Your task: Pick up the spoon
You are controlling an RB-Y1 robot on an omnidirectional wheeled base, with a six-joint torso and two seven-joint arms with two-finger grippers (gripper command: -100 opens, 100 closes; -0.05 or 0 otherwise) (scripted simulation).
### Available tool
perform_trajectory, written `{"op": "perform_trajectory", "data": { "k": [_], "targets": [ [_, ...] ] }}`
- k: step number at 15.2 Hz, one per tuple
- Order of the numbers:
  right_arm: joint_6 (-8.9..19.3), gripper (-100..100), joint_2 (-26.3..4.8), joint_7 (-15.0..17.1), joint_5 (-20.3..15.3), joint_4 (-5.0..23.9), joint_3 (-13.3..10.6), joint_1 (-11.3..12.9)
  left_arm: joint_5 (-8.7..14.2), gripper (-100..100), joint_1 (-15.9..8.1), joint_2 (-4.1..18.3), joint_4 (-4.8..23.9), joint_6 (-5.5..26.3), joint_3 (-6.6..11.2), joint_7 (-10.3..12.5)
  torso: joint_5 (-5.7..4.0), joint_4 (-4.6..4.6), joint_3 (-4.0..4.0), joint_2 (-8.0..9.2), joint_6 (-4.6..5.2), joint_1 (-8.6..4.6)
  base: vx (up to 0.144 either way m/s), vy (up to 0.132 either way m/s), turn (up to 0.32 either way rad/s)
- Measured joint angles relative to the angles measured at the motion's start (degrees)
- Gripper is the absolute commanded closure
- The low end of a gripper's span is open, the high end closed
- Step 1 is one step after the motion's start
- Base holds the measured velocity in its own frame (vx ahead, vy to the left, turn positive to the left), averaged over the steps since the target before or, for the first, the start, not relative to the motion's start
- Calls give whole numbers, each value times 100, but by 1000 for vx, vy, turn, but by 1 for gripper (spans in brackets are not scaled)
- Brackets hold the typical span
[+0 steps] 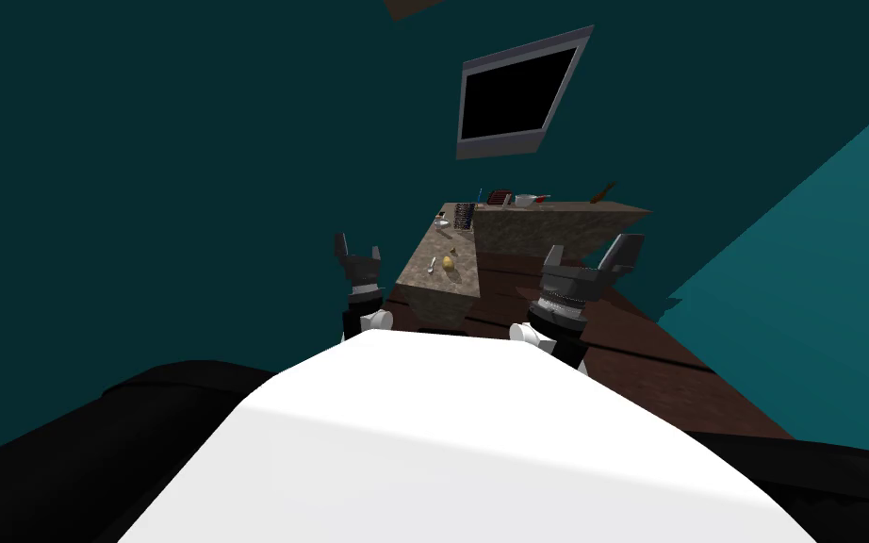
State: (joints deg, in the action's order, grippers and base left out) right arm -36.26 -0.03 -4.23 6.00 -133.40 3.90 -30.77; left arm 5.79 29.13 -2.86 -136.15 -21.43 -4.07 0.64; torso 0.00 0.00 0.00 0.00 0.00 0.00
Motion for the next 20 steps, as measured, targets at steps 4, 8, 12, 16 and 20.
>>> {"op": "perform_trajectory", "data": {
  "k": [4,8,12,16,20],
  "targets": [
    [0,0,0,0,0,0,0,0,37,-100,-131,449,154,100,17,64,0,0,-1,-1,0,1,0,-1,1],
    [0,0,0,0,0,0,0,0,108,-100,-335,902,398,273,52,182,0,-1,-1,-2,1,0,1,-8,3],
    [0,0,0,0,0,0,0,0,160,-100,-616,1242,774,465,13,304,0,-1,-2,-4,1,-3,1,-12,4],
    [0,0,0,0,0,0,0,0,282,-100,-947,1576,1191,752,65,515,0,-1,-3,-4,1,-4,0,-14,4],
    [0,0,0,0,0,0,0,0,390,-100,-1325,1797,1643,1017,108,697,-1,-1,-3,-5,1,-5,1,-17,4]
  ]
}}
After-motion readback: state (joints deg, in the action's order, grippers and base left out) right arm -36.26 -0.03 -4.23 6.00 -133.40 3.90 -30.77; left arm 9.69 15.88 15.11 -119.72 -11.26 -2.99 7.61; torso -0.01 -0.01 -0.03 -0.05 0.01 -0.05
